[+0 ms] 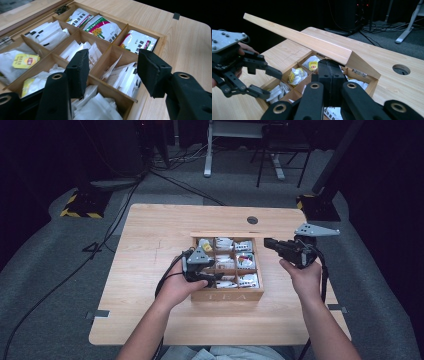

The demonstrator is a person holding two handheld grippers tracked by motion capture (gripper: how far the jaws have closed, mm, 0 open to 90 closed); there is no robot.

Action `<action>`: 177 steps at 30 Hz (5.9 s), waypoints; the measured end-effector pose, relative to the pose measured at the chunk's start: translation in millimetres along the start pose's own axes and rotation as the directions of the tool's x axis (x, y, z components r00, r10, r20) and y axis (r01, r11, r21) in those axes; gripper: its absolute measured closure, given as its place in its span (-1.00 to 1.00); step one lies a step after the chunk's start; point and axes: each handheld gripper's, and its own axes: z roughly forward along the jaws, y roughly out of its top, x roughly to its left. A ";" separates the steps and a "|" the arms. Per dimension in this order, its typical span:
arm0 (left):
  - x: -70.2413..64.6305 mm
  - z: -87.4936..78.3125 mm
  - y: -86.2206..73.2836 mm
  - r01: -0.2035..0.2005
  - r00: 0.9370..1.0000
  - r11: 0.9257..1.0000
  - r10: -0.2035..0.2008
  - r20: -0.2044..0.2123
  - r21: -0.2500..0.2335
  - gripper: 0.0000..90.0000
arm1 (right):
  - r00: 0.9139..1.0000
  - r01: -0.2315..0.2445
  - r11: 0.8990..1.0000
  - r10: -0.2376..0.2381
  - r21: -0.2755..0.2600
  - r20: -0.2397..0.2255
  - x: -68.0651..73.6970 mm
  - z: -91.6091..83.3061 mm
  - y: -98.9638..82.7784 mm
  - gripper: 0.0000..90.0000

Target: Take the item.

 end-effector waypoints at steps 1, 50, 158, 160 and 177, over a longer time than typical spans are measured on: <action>-1.2 2.9 0.7 0.006 1.000 1.000 -0.006 0.007 0.003 0.00 | 1.000 0.000 1.000 0.000 -0.001 -0.002 -0.1 0.1 -0.1 0.99; -8.8 66.6 6.9 -0.023 0.999 0.957 0.029 -0.018 0.289 0.79 | 1.000 0.005 1.000 -0.005 -0.001 -0.017 -1.2 0.2 -0.5 0.99; 12.5 -118.6 -16.6 -0.067 0.990 0.997 0.062 -0.123 -0.031 1.00 | 1.000 -0.002 1.000 0.002 0.000 -0.015 -0.7 0.0 -1.0 0.99; 14.2 -125.0 -22.4 -0.065 0.990 0.997 0.060 -0.130 -0.033 1.00 | 1.000 -0.003 1.000 0.003 0.000 -0.016 -0.5 -0.1 -1.5 0.99; 31.3 -143.1 -44.7 -0.046 0.978 0.999 0.045 -0.204 0.003 1.00 | 1.000 0.004 1.000 -0.004 0.003 -0.011 0.1 0.3 -2.8 0.99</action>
